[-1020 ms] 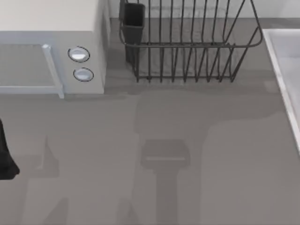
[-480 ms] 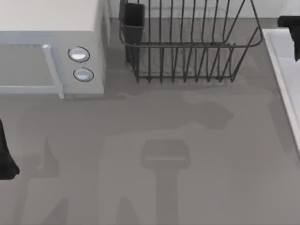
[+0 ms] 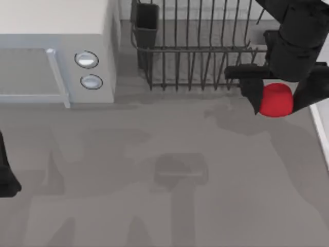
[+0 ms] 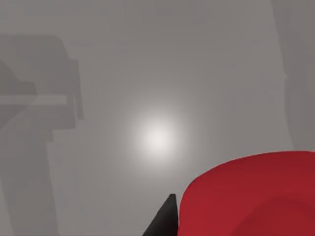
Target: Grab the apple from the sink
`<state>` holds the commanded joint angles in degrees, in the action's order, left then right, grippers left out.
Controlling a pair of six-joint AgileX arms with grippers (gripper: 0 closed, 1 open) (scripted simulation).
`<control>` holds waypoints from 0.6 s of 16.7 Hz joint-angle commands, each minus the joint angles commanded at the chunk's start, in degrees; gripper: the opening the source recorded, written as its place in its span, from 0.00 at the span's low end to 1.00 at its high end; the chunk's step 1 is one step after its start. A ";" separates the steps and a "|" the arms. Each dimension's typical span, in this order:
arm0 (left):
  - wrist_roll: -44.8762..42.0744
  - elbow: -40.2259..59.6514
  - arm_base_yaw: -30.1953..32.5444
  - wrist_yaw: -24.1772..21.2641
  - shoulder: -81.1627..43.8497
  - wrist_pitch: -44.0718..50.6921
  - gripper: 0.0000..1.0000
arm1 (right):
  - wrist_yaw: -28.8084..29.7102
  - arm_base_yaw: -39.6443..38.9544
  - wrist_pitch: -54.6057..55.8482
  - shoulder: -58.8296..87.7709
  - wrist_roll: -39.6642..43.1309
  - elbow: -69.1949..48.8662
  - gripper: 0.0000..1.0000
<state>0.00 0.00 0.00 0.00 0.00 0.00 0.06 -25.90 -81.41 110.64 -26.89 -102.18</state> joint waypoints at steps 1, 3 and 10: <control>0.00 0.00 0.00 0.00 0.00 0.00 1.00 | 0.00 -1.07 0.37 -0.63 -0.99 1.08 0.00; 0.00 0.00 0.00 0.00 0.00 0.00 1.00 | -0.01 -1.64 0.56 -0.96 -1.54 1.66 0.00; 0.00 0.00 0.00 0.00 0.00 0.00 1.00 | -0.08 -1.51 4.54 -0.15 -1.61 5.52 0.00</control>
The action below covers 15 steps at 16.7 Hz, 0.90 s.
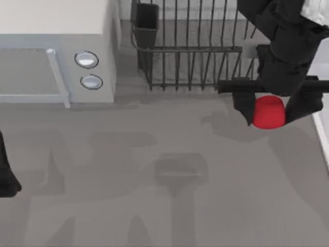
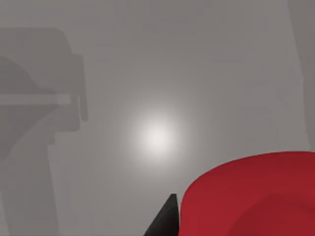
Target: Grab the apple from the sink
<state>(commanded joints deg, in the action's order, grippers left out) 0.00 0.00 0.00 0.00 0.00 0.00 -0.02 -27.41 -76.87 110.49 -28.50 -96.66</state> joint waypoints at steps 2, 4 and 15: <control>0.00 0.00 0.00 0.00 0.00 0.00 1.00 | 0.02 -0.06 5.32 0.49 -0.02 4.30 0.00; 0.00 0.00 0.00 0.00 0.00 0.00 1.00 | 0.05 -0.17 11.78 1.18 -0.08 9.27 0.00; 0.00 0.00 0.00 0.00 0.00 0.00 1.00 | 0.09 -0.35 20.09 2.39 -0.19 17.00 0.23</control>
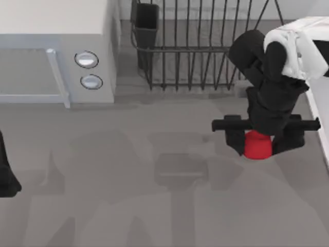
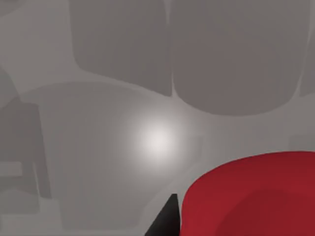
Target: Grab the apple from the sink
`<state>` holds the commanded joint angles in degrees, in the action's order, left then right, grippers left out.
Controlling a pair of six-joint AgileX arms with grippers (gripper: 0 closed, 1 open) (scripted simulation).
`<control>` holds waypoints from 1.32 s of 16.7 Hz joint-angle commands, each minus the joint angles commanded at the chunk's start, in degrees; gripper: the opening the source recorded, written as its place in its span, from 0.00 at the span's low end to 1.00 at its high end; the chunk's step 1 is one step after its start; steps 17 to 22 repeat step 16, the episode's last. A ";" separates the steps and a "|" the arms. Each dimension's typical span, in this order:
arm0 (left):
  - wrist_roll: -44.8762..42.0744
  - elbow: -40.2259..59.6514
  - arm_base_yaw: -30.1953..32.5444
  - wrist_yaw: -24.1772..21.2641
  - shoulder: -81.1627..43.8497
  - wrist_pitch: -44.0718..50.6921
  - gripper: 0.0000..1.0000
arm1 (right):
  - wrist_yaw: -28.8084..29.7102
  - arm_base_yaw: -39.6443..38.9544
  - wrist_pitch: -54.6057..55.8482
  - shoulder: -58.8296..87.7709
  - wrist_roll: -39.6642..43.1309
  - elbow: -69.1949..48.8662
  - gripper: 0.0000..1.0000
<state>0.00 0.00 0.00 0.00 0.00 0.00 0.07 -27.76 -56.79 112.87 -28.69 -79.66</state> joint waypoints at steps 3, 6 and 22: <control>0.00 0.00 0.00 0.00 0.00 0.00 1.00 | 0.00 0.00 0.00 0.00 0.00 0.00 0.45; 0.00 0.00 0.00 0.00 0.00 0.00 1.00 | 0.00 0.00 0.00 0.00 0.00 0.00 0.68; 0.00 0.00 0.00 0.00 0.00 0.00 1.00 | 0.00 0.00 0.00 0.00 0.00 0.00 1.00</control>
